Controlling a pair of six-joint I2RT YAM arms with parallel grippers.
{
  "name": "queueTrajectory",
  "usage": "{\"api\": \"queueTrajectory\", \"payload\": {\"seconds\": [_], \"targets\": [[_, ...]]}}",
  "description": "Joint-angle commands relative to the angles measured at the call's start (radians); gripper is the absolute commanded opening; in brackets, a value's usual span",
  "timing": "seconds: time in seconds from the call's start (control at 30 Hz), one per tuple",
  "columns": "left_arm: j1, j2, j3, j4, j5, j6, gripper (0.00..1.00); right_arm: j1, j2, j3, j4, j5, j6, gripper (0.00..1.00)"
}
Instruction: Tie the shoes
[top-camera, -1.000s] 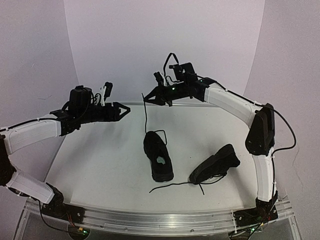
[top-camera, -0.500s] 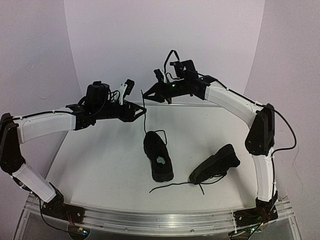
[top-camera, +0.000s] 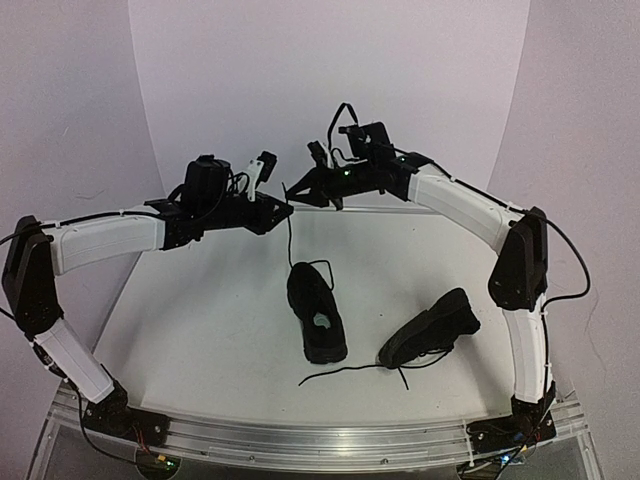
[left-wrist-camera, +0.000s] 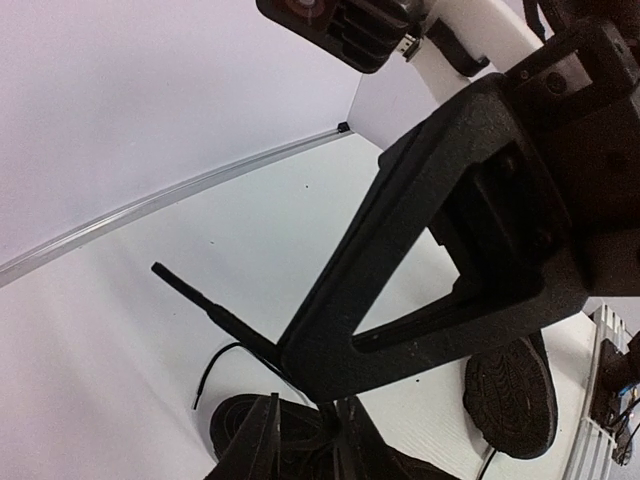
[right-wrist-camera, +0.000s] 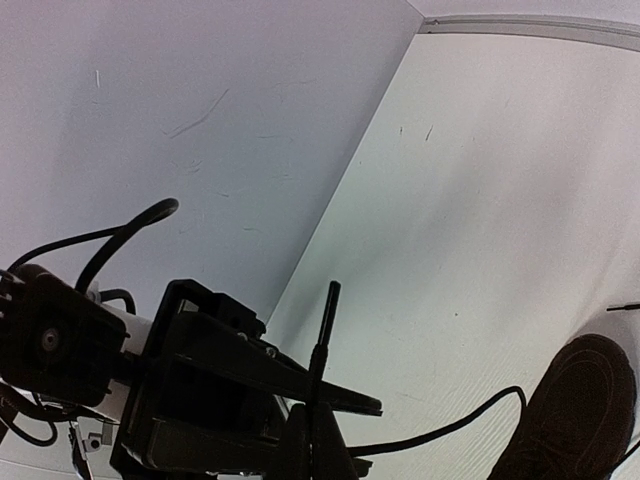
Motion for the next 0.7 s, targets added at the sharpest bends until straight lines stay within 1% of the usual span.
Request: {"api": "queueTrajectory", "payload": {"seconds": [0.0, 0.03, 0.1, 0.17, 0.23, 0.33, 0.4, 0.5, 0.57, 0.67], "targets": [[0.002, -0.002, 0.042, 0.012, -0.046, 0.009, 0.16, 0.004, 0.015, 0.030, 0.027, -0.022, 0.008, 0.00], [0.002, -0.001, 0.043, 0.009, -0.053, 0.007, 0.13, 0.004, 0.015, 0.030, 0.027, -0.022, 0.006, 0.01], [0.002, -0.001, 0.044, -0.001, -0.064, -0.001, 0.03, 0.001, 0.014, 0.030, 0.027, -0.024, 0.002, 0.05], [0.002, -0.009, 0.038, -0.007, -0.067, -0.006, 0.00, -0.016, 0.007, 0.018, 0.026, -0.024, -0.001, 0.18], [0.004, -0.026, 0.025, -0.020, -0.069, -0.022, 0.00, -0.052, -0.007, -0.014, 0.027, -0.023, 0.009, 0.35], [0.009, -0.060, -0.007, -0.043, -0.082, -0.050, 0.00, -0.147, -0.041, -0.100, 0.031, -0.006, 0.040, 0.50], [0.014, -0.086, -0.041, -0.052, -0.092, -0.071, 0.00, -0.203, -0.046, -0.142, 0.023, 0.014, 0.020, 0.54], [0.016, -0.123, -0.074, -0.085, -0.104, -0.087, 0.00, -0.231, -0.019, -0.169, -0.063, 0.065, -0.049, 0.55], [0.016, -0.140, -0.086, -0.102, -0.112, -0.095, 0.00, -0.231, 0.031, -0.140, -0.165, 0.103, -0.114, 0.51], [0.016, -0.166, -0.100, -0.117, -0.123, -0.101, 0.00, -0.229, 0.092, -0.113, -0.254, 0.152, -0.154, 0.47]]}}
